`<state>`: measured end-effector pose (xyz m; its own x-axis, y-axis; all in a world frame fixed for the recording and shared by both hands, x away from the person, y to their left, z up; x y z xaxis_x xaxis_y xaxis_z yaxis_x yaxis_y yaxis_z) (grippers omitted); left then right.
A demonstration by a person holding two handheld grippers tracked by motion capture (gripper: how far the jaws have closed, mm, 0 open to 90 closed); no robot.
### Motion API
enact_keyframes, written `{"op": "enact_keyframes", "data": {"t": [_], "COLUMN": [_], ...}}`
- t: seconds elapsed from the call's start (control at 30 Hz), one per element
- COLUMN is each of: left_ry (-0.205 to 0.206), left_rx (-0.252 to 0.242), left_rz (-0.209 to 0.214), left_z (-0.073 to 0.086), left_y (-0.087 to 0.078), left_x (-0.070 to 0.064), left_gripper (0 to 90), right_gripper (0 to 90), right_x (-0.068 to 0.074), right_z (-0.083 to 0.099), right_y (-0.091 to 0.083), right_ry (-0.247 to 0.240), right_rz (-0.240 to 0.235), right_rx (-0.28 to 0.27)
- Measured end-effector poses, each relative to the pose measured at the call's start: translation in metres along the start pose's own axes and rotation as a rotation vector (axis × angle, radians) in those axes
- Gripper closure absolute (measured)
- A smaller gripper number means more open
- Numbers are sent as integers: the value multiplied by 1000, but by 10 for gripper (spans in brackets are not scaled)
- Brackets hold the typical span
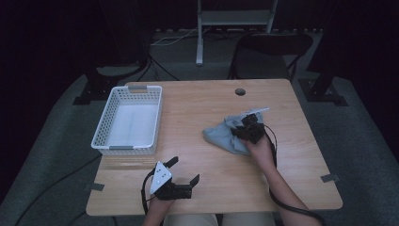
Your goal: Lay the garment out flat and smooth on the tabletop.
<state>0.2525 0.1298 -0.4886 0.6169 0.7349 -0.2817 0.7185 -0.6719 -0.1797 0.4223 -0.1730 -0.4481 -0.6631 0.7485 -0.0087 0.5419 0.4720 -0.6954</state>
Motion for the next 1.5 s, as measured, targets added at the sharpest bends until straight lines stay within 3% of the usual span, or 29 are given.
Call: {"op": "enact_keyframes", "data": {"t": [0.27, 0.47, 0.5, 0.53, 0.63, 0.87, 1.07, 1.27, 1.5], "left_ry": [0, 0, 0, -2, -2, -5, -5, -8, -1], "left_rx": [0, 1, 1, 2, 1, 0, 0, 0, -1], "left_rz": [-1, -2, 0, 0, -1, 1, -1, 0, -6], "left_z": [0, 0, 0, 0, 0, 0, 0, 0, 0], "left_y": [0, 0, 0, 0, 0, 0, 0, 0, 0], "left_x": [0, 0, 0, 0, 0, 0, 0, 0, 0], "left_gripper": [17, 17, 17, 17, 17, 18, 18, 18, 18], "right_gripper": [728, 704, 704, 795, 814, 815, 818, 821, 820], "right_x": [-9, -23, -25, -27, -28, -33, -45, -61, -77], "right_z": [1, 11, 13, 15, 16, 23, 35, 54, 91], "right_y": [-26, -35, -37, -39, -42, -58, -84, -111, -137], "right_ry": [19, 89, 93, 97, 90, 101, 152, 200, 253], "right_rz": [-6, -67, -63, -49, -34, 19, 76, 123, 203], "right_rx": [-64, -119, -128, -137, -129, -148, -212, -243, -245]}}
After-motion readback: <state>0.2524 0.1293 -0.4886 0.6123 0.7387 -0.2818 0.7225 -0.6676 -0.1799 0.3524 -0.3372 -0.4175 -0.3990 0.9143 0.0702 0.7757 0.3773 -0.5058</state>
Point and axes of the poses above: each handheld gripper's, and its own axes: y roughly forward along the jaws, z roughly out of its underside, x roughly to its left, the point moved 1 cm from there along y, roughly forward along the jaws, and after that the axes turned 12 degrees about -y, right-handed, at the moved point
